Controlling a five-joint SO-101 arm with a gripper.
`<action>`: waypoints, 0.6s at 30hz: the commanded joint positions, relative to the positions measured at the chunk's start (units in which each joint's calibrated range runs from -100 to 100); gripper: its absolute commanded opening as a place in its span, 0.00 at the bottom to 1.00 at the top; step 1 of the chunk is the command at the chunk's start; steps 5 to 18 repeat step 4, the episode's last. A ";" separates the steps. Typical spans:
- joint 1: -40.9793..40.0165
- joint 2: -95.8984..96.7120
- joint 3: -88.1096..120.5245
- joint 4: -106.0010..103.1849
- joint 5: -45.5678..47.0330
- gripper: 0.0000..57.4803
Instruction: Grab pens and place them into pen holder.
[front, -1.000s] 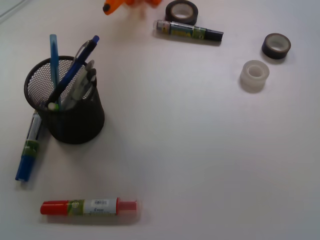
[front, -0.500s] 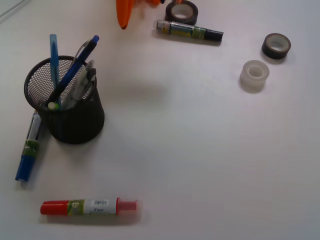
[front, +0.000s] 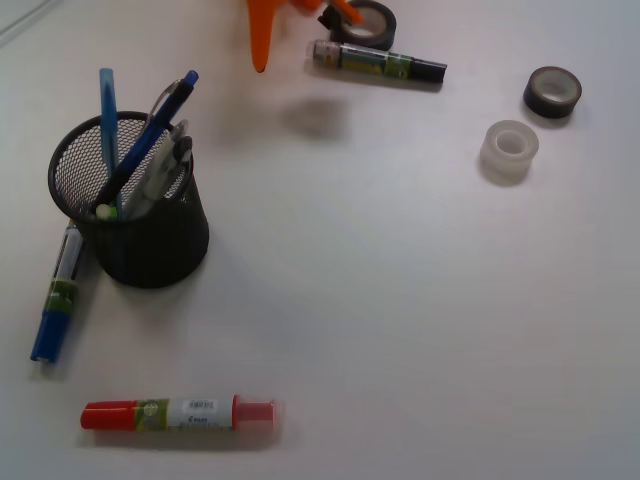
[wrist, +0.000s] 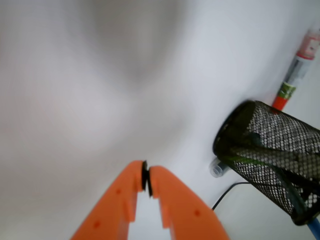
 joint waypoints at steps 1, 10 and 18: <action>-2.23 -0.73 -0.04 0.25 0.29 0.01; -2.60 -0.73 -0.04 0.25 0.34 0.01; -2.60 -0.73 -0.04 0.25 0.34 0.01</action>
